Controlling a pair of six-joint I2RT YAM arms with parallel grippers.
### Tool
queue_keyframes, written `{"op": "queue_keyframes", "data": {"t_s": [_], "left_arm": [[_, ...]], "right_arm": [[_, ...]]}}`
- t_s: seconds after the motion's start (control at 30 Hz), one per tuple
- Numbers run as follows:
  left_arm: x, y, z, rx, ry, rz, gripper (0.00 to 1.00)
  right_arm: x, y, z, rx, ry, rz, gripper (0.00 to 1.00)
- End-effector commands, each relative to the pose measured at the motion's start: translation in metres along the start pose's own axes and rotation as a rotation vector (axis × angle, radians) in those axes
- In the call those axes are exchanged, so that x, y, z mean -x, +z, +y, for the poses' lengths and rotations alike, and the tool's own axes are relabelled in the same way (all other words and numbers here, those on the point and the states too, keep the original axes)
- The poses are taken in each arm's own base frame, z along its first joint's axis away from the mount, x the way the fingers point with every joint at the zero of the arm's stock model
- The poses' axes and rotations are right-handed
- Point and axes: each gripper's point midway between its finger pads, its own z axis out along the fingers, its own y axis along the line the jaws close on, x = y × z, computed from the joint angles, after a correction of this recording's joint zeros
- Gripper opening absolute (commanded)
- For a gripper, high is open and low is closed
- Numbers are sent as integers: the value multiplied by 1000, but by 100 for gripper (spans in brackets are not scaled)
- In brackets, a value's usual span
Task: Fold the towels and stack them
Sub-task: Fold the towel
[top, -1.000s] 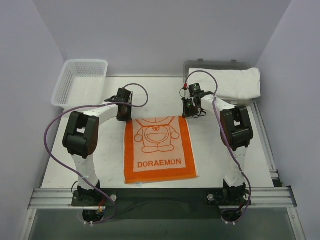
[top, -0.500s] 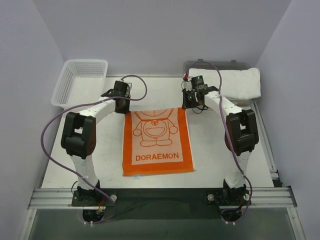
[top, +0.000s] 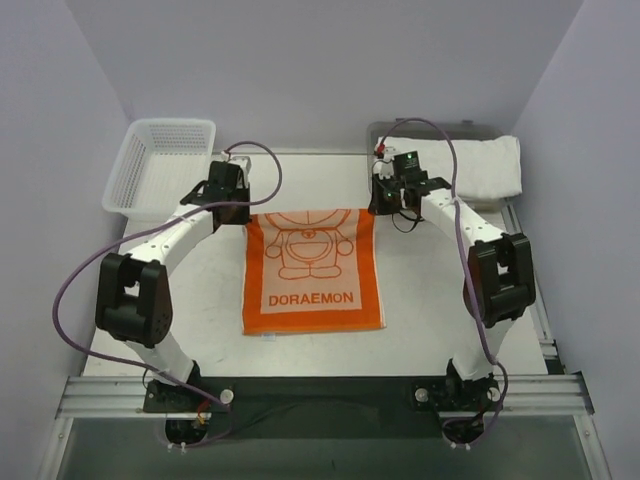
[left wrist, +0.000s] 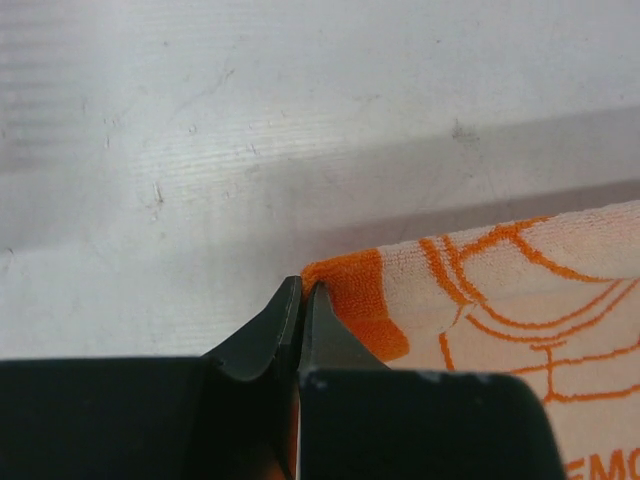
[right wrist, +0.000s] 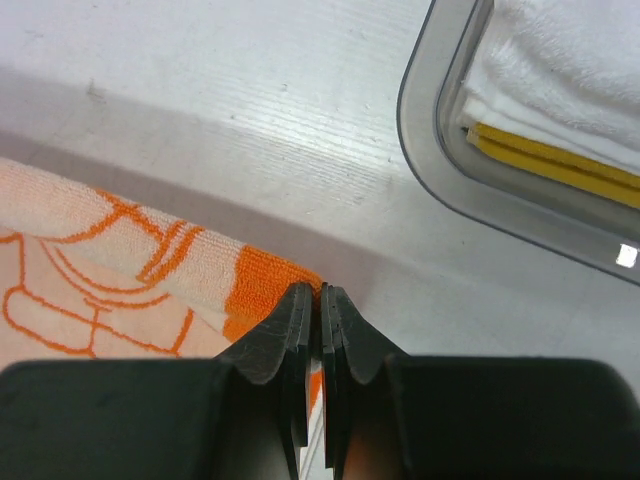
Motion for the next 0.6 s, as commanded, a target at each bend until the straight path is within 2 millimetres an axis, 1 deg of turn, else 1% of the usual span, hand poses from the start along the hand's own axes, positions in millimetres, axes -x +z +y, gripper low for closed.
{"op": "queue_keyframes", "data": {"t_s": [0.0, 0.03, 0.07, 0.1, 0.13, 0.17, 0.2, 0.23, 0.27, 0.3, 0.33, 0.37, 0.4, 0.43, 0.47, 0.5, 0.53, 0.57], "left_arm": [[-6, -25, 9, 5, -46, -40, 0], [-12, -29, 10, 6, -51, -35, 0], [-11, -38, 10, 0, -57, -55, 0], [-28, -39, 12, 3, -65, -27, 0], [-31, -42, 12, -4, -70, -34, 0], [-30, -52, 11, -17, -78, -59, 0], [-43, -53, 9, -35, -83, -43, 0], [-47, -57, 8, -43, -91, -49, 0], [-44, -68, 7, -58, -100, -77, 0], [-46, -72, 5, -74, -115, -82, 0], [-61, -73, 4, -85, -122, -56, 0], [-61, -83, 3, -93, -135, -81, 0], [-68, -86, -1, -117, -161, -73, 0], [-84, -87, -4, -141, -172, -43, 0], [-87, -94, -7, -160, -187, -54, 0], [-94, -97, -10, -175, -213, -41, 0], [-111, -96, -11, -183, -226, -5, 0], [-116, -102, -15, -210, -236, -3, 0]], "right_arm": [[5, -33, -8, -31, -8, -67, 0], [2, -36, -7, -28, -5, -70, 0], [2, -45, -3, -17, -1, -84, 0], [-12, -44, -3, -14, 12, -63, 0], [-16, -47, -2, -9, 17, -67, 0], [-13, -56, 3, 3, 25, -93, 0], [-16, -59, 4, 6, 29, -98, 0], [-30, -59, 5, 10, 36, -77, 0], [-28, -68, 9, 19, 38, -98, 0], [-33, -71, 12, 28, 51, -95, 0], [-44, -71, 14, 35, 61, -76, 0], [-47, -77, 18, 44, 65, -86, 0], [-52, -79, 20, 49, 87, -80, 0], [-56, -81, 20, 51, 99, -77, 0], [-67, -84, 21, 50, 112, -63, 0], [-72, -85, 22, 53, 125, -57, 0], [-80, -86, 22, 50, 149, -44, 0], [-90, -89, 23, 52, 164, -31, 0]]}}
